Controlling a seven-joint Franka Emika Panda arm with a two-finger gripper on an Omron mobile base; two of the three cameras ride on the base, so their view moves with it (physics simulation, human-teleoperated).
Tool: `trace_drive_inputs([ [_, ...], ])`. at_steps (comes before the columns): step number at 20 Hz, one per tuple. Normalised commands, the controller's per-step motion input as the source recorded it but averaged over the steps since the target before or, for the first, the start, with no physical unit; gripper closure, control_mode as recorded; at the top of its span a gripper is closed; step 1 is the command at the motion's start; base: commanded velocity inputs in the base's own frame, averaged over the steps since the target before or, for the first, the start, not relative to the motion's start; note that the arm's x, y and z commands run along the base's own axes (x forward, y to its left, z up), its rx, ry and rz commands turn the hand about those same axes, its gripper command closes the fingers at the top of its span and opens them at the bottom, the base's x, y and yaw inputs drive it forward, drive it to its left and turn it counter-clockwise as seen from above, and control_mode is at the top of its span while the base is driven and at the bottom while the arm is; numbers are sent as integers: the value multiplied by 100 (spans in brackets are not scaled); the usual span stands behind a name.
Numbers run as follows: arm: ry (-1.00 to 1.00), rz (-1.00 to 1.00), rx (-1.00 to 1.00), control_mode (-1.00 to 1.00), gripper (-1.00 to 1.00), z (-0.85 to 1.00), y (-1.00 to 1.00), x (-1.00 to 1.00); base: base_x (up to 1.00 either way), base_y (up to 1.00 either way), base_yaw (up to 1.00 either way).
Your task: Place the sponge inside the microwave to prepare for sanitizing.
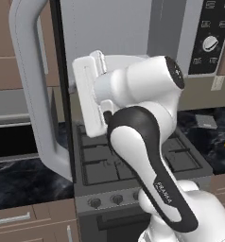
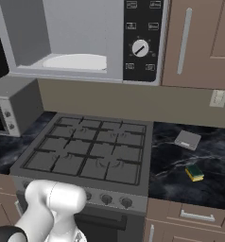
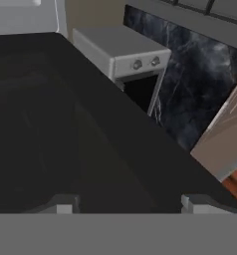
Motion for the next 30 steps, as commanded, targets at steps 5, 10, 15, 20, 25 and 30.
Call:
trace_drive_inputs([
  [5, 1, -6, -4, -100, -100, 0, 1, 25, 0, 0, 0],
  [10, 0, 1, 1, -100, -100, -3, -47, 16, 0, 0, 0],
  [15, 0, 9, 10, -100, -100, 0, -99, 0, 0, 0, 0],
  [20, -2, 13, 5, -100, -100, -3, -95, 4, 0, 0, 0],
  [25, -3, 3, -2, -100, -100, -4, -57, 3, 0, 0, 0],
  [30, -13, 11, -15, -100, -100, -43, -57, 11, 0, 0, 0],
])
